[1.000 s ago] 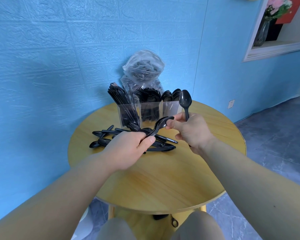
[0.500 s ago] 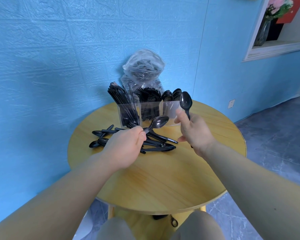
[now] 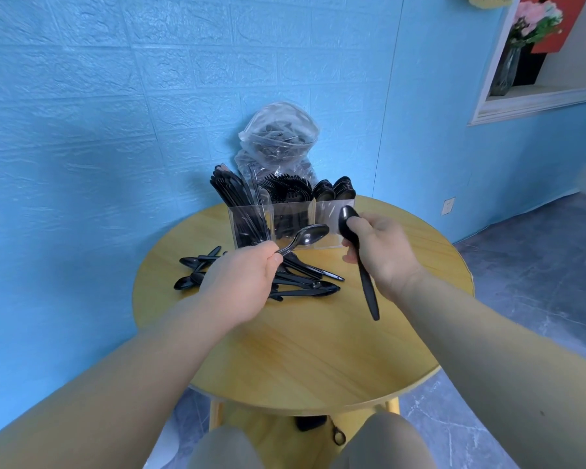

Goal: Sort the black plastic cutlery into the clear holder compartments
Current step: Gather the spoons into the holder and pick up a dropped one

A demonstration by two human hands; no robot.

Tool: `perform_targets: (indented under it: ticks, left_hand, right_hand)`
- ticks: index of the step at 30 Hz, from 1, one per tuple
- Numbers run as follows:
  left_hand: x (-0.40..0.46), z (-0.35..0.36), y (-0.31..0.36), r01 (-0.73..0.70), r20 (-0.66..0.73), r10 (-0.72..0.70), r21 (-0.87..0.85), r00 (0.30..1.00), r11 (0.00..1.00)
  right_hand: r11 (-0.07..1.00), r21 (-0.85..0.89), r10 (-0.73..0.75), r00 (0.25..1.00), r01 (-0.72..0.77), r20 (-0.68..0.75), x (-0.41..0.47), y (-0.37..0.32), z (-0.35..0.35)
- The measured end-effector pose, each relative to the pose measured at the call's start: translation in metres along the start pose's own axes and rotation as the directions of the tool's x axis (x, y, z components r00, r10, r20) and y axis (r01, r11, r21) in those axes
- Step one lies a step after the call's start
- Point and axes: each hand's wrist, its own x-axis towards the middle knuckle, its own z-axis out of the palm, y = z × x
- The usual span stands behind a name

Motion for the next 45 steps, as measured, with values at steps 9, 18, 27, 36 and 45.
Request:
perform_targets:
  ticks: [9,18,27,36,45]
  left_hand:
    - [-0.002,-0.01,0.013,0.068,0.064,-0.056,-0.2,0.996,0.977]
    - [-0.01,-0.011,0.016,-0.131,0.045,0.131,0.007,0.99,0.991]
    - [0.001,-0.003,0.015,-0.103,-0.034,0.107,0.103,0.994,0.989]
    - [0.035,-0.006,0.038,-0.214,-0.104,0.219,0.055,0.97,0.975]
    - [0.118,-0.021,0.028,-0.211,-0.243,0.273,0.252,0.931,0.944]
  right_hand:
    - [0.976,0.211,-0.058,0.998,0.049,0.036,-0.012,-0.012,0.01]
    - [0.974,-0.072,-0.22,0.971,0.214,-0.093,-0.013,-0.004,0.013]
    - [0.858,-0.399,-0.347,0.938,0.323,0.013,-0.013,0.006,0.013]
    - [0.962,0.056,-0.254,0.953,0.266,-0.167,0.007,-0.009,-0.004]
    - [0.777,-0.424,-0.605,0.737,0.465,-0.3,0.09,-0.069,-0.052]
